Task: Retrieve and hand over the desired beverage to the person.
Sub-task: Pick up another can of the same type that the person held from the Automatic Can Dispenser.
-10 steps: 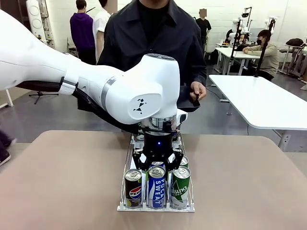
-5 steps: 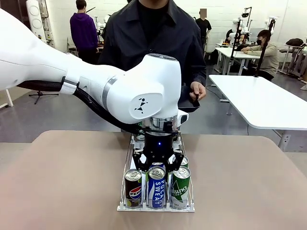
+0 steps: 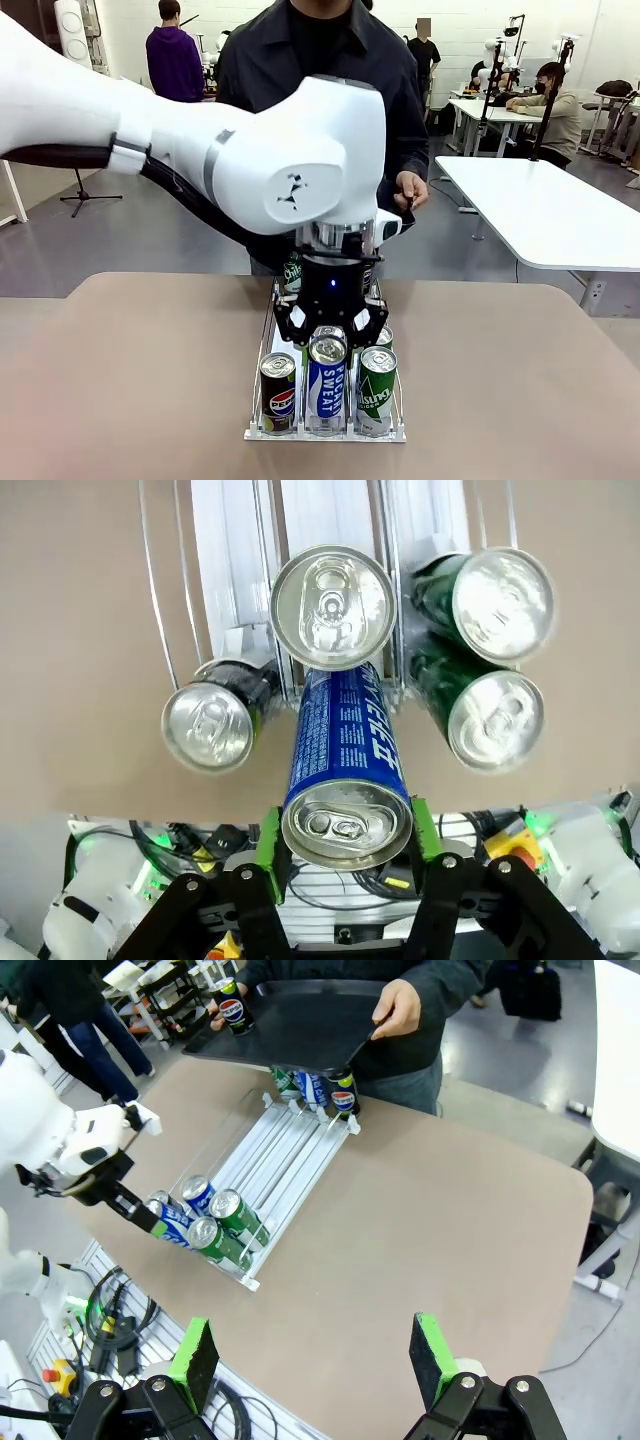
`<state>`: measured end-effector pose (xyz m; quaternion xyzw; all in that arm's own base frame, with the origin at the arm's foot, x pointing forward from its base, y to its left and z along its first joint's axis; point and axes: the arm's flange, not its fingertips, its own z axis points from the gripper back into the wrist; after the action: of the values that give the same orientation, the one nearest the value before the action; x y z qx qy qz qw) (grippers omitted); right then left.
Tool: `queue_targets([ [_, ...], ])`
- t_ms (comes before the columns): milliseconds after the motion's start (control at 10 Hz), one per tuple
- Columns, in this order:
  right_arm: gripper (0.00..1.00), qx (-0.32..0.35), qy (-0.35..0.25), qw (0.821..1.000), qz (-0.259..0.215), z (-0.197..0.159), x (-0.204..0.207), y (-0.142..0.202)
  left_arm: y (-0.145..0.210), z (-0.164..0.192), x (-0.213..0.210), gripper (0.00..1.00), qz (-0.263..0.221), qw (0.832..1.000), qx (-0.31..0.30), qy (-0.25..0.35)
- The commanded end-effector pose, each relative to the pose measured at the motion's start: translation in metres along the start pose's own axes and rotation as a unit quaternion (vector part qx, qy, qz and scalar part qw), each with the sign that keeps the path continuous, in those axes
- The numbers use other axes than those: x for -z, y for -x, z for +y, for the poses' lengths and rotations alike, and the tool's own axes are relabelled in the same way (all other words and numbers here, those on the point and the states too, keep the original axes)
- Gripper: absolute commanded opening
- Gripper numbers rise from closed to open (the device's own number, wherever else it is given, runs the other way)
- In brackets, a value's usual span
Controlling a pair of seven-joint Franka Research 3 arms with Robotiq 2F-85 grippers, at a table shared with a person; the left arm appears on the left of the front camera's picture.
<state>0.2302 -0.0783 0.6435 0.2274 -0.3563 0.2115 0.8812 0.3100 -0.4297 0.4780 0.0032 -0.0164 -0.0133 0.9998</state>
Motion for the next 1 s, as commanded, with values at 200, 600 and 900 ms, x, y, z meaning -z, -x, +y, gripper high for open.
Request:
queue_targets([
  [200,1.00,-0.007,-0.015,1.000,-0.003,0.000,0.002,0.000,0.029,0.015,-0.073,0.02,-0.014,0.999,0.021,0.028],
  [600,1.00,-0.007,-0.015,1.000,-0.003,0.000,0.002,0.000,0.050,0.028,-0.165,0.02,-0.102,0.994,0.015,0.045],
  [900,1.00,-0.007,-0.015,1.000,-0.003,0.000,0.002,0.000,0.041,0.033,-0.215,0.02,-0.165,0.986,-0.006,0.035],
])
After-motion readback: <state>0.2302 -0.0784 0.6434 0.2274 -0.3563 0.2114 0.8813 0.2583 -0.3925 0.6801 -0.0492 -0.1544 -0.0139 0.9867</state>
